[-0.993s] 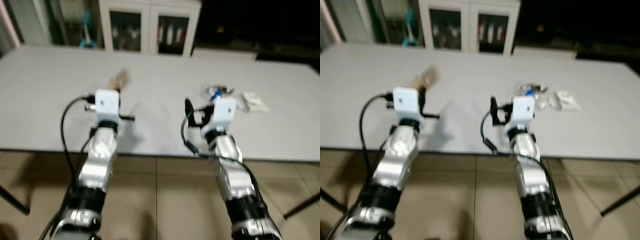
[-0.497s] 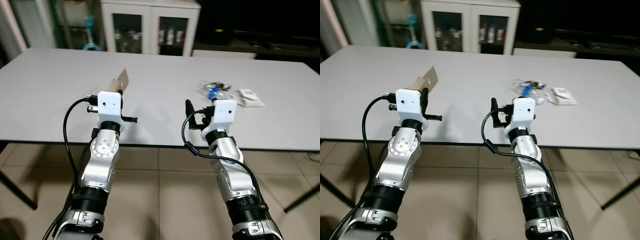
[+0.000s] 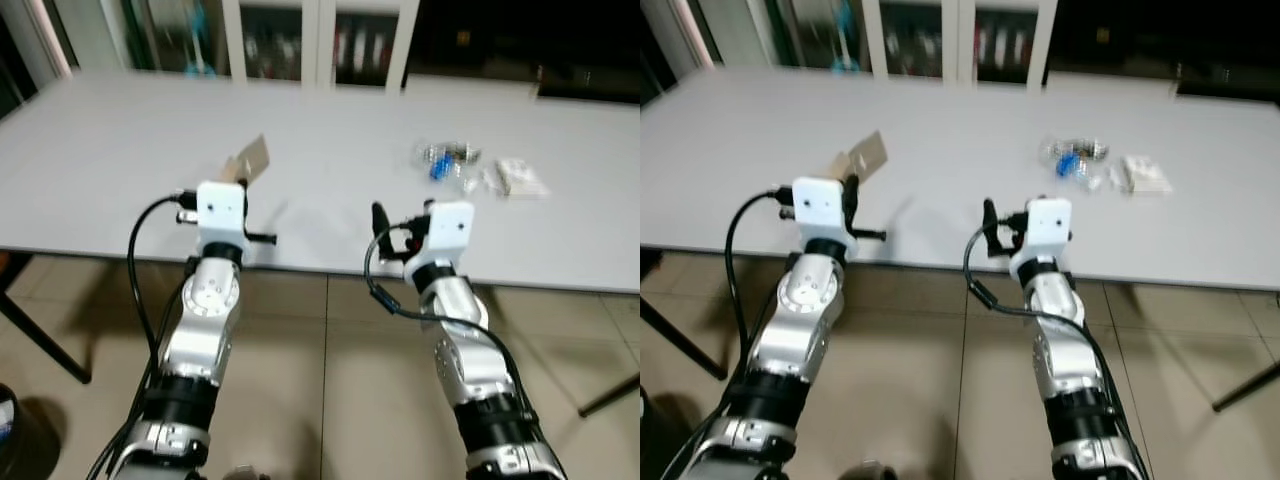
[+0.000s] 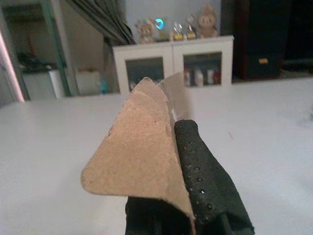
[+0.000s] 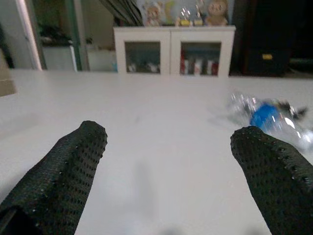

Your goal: Picking trash to rubbish bin

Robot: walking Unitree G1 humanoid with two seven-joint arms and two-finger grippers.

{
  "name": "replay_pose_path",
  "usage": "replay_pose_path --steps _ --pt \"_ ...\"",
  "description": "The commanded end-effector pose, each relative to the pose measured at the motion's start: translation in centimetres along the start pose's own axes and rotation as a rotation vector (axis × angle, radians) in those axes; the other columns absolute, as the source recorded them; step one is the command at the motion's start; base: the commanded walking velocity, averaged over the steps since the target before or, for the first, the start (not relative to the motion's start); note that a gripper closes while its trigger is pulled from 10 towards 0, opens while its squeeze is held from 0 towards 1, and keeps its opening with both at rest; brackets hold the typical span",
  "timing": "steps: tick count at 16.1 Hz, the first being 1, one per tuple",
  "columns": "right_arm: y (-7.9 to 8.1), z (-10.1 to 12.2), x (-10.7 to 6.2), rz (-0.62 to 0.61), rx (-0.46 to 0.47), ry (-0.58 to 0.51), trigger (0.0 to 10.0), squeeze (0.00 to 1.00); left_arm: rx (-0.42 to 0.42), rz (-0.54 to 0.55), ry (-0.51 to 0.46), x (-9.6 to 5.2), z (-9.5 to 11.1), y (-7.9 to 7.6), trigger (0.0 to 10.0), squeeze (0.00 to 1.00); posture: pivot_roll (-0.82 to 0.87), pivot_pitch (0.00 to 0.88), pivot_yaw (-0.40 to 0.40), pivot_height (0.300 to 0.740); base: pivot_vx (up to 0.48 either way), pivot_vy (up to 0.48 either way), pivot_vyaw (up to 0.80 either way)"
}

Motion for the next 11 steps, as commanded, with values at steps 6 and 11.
replay_pose_path --steps 6,11 --pt "0.05 0.18 -0.11 0.012 0.013 -0.004 10.0 0.00 -0.002 -0.014 0.001 -0.04 0.09 -0.36 10.0 0.00 -0.04 0.014 -0.032 0.740 -0.266 0.000 0.00" --pt "0.08 0.12 -0.34 0.011 0.016 -0.002 10.0 0.00 -0.014 -0.016 0.005 -0.15 0.03 -0.36 10.0 0.00 -0.04 0.021 -0.028 0.740 -0.295 0.000 0.00"
Point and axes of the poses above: a point about 5 cm out from each wrist's last joint towards the gripper, its own x axis pointing out of the wrist towards the gripper, its own z axis along the axis of the wrist's last joint, y = z × x, the point moved 4 cm from there along x, pointing out of the wrist towards the gripper, and after that the axes turned 11 degrees about -x, right-handed, at the moved point
